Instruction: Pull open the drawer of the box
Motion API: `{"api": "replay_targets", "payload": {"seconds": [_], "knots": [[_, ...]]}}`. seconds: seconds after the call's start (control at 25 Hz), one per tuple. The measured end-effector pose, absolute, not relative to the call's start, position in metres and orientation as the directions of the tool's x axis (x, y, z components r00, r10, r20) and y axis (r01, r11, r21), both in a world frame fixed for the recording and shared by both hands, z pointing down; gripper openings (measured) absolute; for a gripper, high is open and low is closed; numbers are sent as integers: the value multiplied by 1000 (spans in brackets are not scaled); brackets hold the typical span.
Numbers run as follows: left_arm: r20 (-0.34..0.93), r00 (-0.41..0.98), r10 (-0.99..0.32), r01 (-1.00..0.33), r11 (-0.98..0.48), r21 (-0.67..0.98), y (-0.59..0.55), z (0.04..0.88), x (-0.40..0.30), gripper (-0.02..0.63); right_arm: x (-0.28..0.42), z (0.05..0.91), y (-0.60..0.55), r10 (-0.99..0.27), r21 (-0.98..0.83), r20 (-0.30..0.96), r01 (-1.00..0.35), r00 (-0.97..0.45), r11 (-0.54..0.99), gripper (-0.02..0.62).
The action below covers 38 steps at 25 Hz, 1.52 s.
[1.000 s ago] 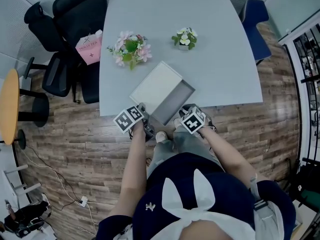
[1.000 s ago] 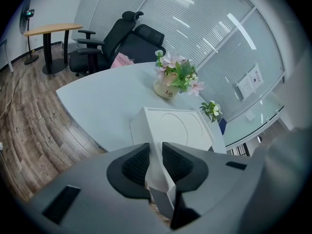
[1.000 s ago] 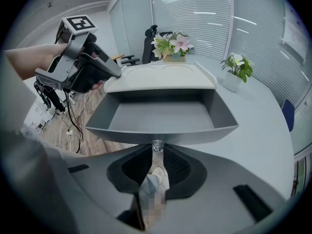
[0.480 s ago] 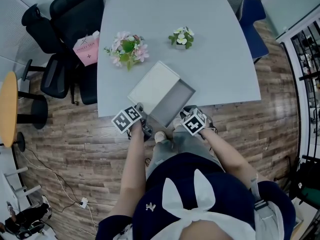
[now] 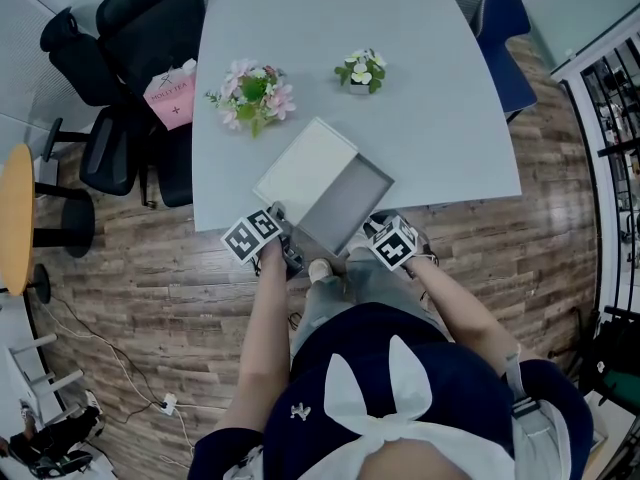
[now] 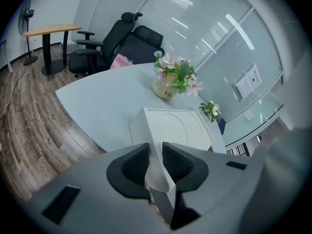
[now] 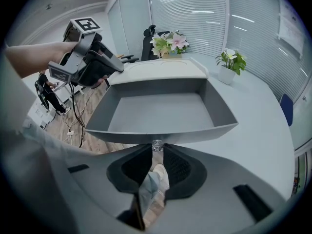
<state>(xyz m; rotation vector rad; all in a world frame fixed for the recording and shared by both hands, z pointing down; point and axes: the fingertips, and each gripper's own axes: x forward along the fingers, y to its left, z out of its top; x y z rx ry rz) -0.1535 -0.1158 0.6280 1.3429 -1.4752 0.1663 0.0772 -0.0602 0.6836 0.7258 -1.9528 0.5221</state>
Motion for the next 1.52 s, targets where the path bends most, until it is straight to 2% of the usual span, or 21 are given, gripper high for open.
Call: {"api": "replay_targets", "payload": {"seconds": [0.24, 0.48, 0.8, 1.0, 1.24, 1.52], "knots": [[744, 226, -629, -774, 347, 529, -116, 629, -153, 94, 78, 684, -61, -270, -67, 884, -675, -383, 735, 83], [724, 248, -644, -753, 342, 562, -116, 628, -154, 95, 78, 676, -65, -283, -80, 871, -683, -403, 727, 114], [691, 275, -668, -737, 315, 598, -116, 626, -154, 94, 82, 651, -70, -313, -134, 820, -692, -479, 709, 120], [693, 267, -669, -792, 258, 553, -115, 616, -156, 94, 82, 627, -78, -344, -162, 786, -710, -513, 686, 117], [646, 251, -720, -861, 139, 489, -119, 580, -151, 94, 74, 583, -98, -443, -169, 700, -733, -560, 659, 98], [541, 250, -803, -907, 1, 422, -128, 527, -132, 74, 58, 531, -121, -567, -155, 582, -764, -583, 626, 58]]}}
